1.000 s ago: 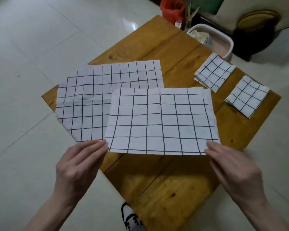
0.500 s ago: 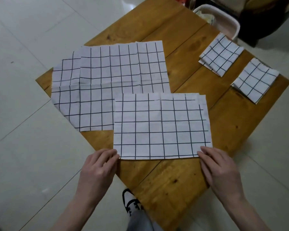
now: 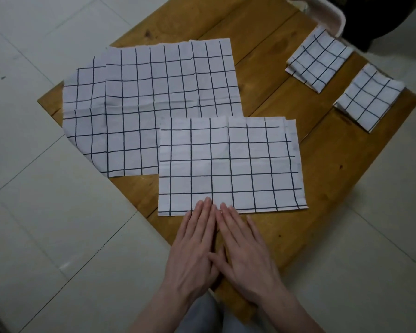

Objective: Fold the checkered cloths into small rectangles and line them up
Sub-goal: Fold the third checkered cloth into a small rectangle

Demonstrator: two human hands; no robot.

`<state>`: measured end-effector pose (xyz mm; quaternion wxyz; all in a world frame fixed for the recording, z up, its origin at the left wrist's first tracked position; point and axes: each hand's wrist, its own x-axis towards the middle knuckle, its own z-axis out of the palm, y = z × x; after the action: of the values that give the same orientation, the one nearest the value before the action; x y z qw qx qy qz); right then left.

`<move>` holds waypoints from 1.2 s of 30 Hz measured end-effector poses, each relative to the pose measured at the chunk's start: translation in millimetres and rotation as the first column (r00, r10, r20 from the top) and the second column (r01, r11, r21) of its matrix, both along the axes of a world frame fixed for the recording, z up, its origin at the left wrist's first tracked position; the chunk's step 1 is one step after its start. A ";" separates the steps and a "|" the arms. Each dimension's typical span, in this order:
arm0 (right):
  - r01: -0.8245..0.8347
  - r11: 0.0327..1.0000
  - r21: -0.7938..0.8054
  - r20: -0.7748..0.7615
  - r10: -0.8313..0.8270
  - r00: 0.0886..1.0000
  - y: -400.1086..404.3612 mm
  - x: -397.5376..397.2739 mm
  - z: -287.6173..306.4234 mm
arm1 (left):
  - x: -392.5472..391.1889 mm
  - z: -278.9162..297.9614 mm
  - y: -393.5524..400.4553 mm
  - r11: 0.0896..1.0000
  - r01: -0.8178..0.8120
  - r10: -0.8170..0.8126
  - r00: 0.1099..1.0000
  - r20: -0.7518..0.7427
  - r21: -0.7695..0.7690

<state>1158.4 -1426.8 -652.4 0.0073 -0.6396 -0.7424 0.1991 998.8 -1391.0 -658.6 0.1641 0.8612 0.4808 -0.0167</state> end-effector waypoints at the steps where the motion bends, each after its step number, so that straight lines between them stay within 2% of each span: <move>1: 0.005 1.000 -0.016 -0.001 -0.005 1.000 0.2 0.6 -1.7 | -0.9 -2.2 -0.2 1.000 0.000 0.000 1.000 -0.001 -0.010; 10: 0.013 0.999 -0.042 0.007 -0.013 1.000 -3.8 12.2 -4.6 | -20.4 -3.5 4.9 0.999 0.012 -0.013 0.999 -0.033 -0.030; 31: 0.321 0.947 0.007 0.094 -0.320 0.943 -23.2 101.0 -9.8 | -59.0 -6.6 5.7 0.996 -0.087 0.089 0.993 -0.077 0.037; 36: 0.334 0.942 0.038 0.112 -0.336 0.935 -25.0 105.2 -12.3 | -64.7 -11.2 4.8 0.991 -0.123 0.126 0.991 -0.053 0.058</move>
<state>1263.6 -1451.8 -664.7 0.0035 -0.7672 -0.6235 0.1502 934.1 -1386.2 -669.8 0.1276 0.8328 0.5384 -0.0178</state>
